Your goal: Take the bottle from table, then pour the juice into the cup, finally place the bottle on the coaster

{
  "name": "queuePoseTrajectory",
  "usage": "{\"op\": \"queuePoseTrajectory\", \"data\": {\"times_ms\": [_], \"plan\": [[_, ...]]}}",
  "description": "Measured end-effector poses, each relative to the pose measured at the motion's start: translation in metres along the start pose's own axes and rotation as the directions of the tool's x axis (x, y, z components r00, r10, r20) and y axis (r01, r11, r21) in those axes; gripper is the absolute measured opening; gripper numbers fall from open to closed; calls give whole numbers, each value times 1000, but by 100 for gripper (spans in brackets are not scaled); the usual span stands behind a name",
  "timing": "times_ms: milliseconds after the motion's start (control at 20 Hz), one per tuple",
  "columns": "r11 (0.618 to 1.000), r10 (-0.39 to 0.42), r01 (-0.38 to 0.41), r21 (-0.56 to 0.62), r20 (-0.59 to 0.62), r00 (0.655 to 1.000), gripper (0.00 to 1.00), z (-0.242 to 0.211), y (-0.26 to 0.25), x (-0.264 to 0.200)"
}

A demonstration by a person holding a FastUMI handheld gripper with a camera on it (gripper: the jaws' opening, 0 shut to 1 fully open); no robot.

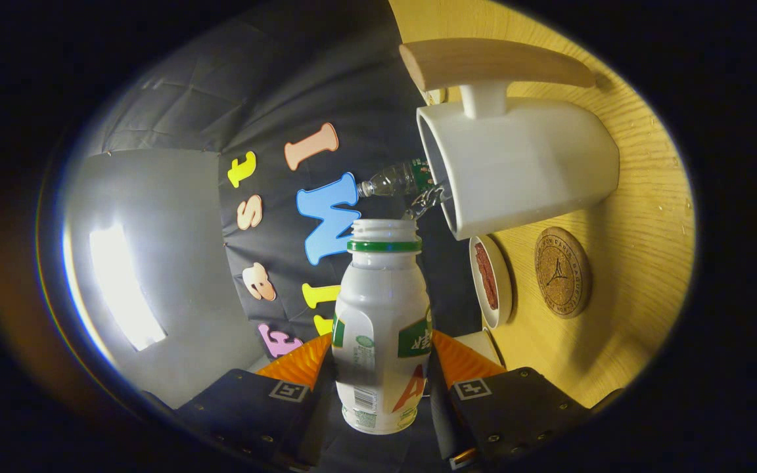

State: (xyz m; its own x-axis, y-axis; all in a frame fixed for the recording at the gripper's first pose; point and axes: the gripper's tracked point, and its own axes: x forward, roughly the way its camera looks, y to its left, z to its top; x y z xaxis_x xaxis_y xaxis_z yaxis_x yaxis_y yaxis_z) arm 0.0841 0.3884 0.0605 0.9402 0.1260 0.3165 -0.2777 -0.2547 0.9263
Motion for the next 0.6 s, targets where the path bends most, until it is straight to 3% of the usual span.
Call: {"op": "queuePoseTrajectory", "data": {"times_ms": [600], "plan": [[998, 20, -21, 55, 17, 1000, 65, -1, 4, 2]]}}
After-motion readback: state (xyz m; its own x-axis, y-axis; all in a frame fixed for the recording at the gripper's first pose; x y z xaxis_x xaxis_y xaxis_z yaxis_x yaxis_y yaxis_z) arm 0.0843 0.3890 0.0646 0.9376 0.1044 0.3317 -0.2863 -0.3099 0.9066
